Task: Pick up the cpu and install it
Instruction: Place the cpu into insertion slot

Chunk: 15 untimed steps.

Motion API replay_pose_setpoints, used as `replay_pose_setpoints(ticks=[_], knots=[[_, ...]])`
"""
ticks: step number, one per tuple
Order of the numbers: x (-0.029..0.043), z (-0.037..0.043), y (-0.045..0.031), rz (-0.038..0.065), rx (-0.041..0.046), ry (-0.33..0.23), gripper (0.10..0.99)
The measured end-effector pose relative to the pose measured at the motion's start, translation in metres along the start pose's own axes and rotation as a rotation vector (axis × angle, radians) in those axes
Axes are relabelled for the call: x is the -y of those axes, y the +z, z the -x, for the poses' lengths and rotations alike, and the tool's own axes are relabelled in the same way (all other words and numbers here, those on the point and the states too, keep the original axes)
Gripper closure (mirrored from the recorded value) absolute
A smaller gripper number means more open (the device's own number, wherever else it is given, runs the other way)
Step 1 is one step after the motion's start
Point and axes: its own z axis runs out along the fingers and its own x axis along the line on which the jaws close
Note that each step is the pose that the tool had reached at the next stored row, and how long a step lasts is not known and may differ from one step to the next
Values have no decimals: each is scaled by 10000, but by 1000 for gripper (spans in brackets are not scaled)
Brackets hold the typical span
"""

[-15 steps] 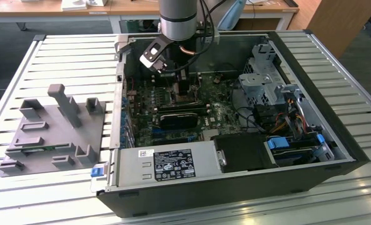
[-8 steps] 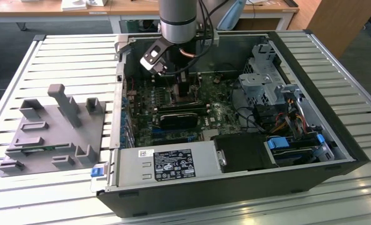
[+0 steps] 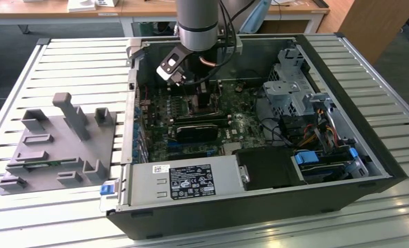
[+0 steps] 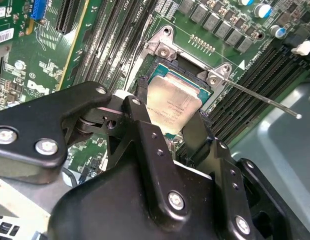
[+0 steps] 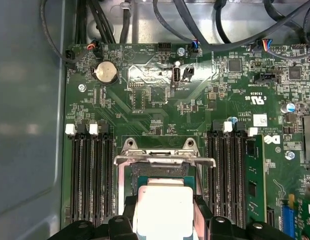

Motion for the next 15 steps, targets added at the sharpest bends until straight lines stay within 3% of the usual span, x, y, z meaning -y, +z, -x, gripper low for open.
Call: replay_pose_setpoints(ticks=[15], knots=[[-5,1,72,-2,-18,-154,557]])
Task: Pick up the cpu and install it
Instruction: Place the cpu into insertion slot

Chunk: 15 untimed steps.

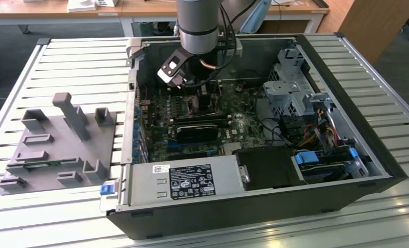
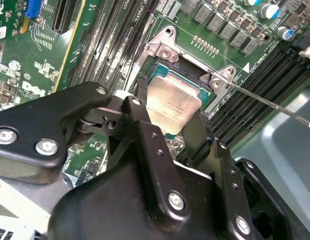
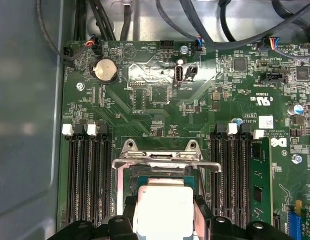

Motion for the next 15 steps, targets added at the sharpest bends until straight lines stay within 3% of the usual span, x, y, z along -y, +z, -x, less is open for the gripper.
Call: replay_pose_setpoints(ticks=[15], knots=[[-5,-3,68,-3,-13,-169,557]])
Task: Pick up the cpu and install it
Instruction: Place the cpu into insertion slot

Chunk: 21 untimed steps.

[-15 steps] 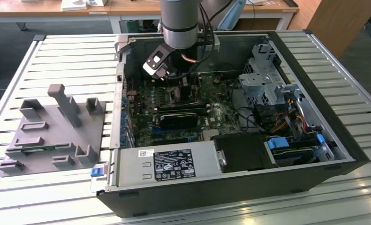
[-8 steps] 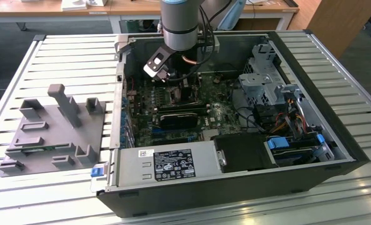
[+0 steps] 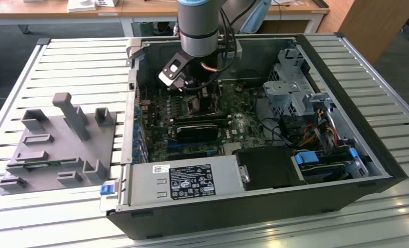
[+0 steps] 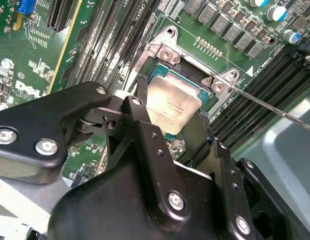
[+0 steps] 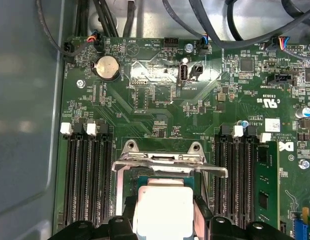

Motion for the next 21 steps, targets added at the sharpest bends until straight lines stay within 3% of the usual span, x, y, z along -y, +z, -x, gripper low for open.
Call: replay_pose_setpoints(ticks=[21], knots=[[-22,-15,52,0,0,0,557]])
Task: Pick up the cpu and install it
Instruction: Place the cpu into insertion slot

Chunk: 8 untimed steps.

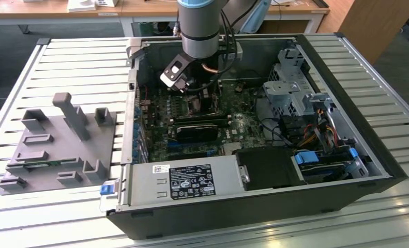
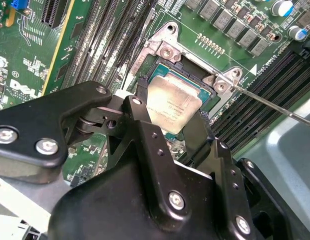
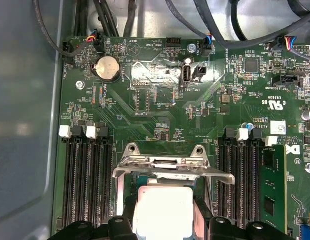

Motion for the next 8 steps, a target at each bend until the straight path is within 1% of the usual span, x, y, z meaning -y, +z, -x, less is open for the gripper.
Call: replay_pose_setpoints(ticks=[8], knots=[[0,0,1,1,-1,0,557]])
